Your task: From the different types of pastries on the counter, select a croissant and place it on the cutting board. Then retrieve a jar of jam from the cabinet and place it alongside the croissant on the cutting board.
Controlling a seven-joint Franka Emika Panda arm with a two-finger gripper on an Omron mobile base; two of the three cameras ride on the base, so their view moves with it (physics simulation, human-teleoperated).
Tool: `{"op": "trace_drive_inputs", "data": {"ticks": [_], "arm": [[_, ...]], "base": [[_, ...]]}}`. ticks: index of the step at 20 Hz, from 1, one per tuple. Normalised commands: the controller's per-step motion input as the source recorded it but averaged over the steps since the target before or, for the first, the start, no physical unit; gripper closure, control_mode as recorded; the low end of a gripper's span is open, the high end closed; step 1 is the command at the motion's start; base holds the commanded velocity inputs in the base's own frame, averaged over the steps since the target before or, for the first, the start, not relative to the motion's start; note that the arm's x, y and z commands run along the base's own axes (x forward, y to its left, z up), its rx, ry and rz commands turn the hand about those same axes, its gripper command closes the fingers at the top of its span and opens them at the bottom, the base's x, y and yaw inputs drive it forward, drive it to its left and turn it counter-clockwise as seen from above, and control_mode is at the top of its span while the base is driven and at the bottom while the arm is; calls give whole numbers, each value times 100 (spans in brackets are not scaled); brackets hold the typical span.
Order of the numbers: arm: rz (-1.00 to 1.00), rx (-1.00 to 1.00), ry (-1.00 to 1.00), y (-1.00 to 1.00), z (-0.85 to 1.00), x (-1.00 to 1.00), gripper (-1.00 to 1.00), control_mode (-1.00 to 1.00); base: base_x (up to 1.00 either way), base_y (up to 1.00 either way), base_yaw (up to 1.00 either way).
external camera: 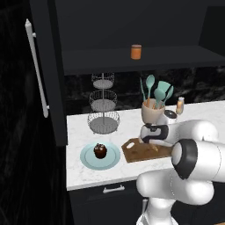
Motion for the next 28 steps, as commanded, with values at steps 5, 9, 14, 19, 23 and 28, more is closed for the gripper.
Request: {"op": "trace_drive_inputs", "data": {"ticks": [5, 9, 14, 19, 23, 28], "arm": [[4, 0, -2, 3, 57, 3, -100, -100], [6, 0, -8, 11, 99, -12, -100, -100], [10, 0, -23, 21, 100, -11, -100, -100], [10, 0, -18, 23, 100, 0, -100, -100], [8, 0, -14, 19, 100, 0, -100, -100], [7, 0, -6, 9, 100, 38, -100, -100]], "base": [[0, 0, 0], [0, 0, 0], [0, 0, 0], [0, 0, 0], [0, 0, 0], [0, 0, 0]]}}
